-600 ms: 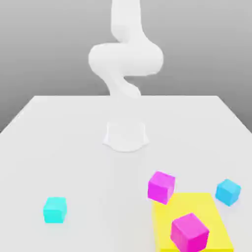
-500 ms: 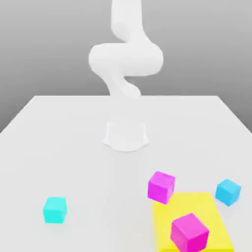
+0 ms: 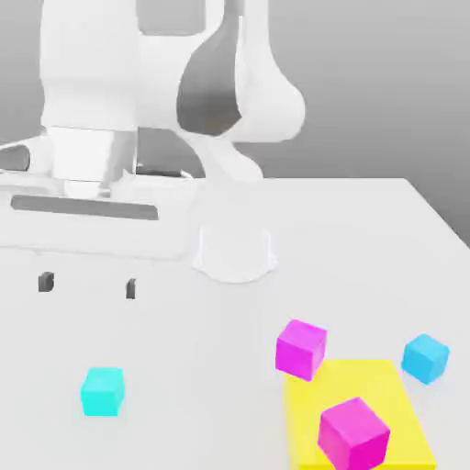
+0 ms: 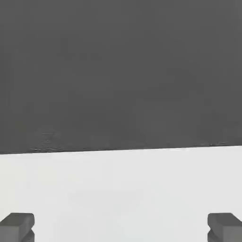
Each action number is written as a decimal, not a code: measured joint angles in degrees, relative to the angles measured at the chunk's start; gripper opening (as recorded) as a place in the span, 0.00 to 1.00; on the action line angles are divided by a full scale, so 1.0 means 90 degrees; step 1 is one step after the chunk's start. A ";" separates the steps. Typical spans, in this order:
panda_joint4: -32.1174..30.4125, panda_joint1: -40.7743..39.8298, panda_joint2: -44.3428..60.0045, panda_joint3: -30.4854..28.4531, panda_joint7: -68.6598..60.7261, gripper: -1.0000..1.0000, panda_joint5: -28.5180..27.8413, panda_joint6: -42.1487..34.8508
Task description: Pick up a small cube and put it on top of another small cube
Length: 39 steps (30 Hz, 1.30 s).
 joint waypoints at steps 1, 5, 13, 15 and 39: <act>-0.0081 -0.0084 0.0237 -0.0027 -0.0185 0.50 0.0115 0.0119; -0.0380 -0.0447 0.1186 0.0061 -0.0984 0.50 0.0674 0.0592; -0.0174 -0.1100 0.2691 0.0815 -0.1672 0.00 0.1468 0.1715; -0.0174 -0.1101 0.2691 0.0816 -0.1669 0.00 0.1465 0.1712; 0.2094 0.1791 0.1357 0.1967 0.2558 0.00 0.0047 -0.1853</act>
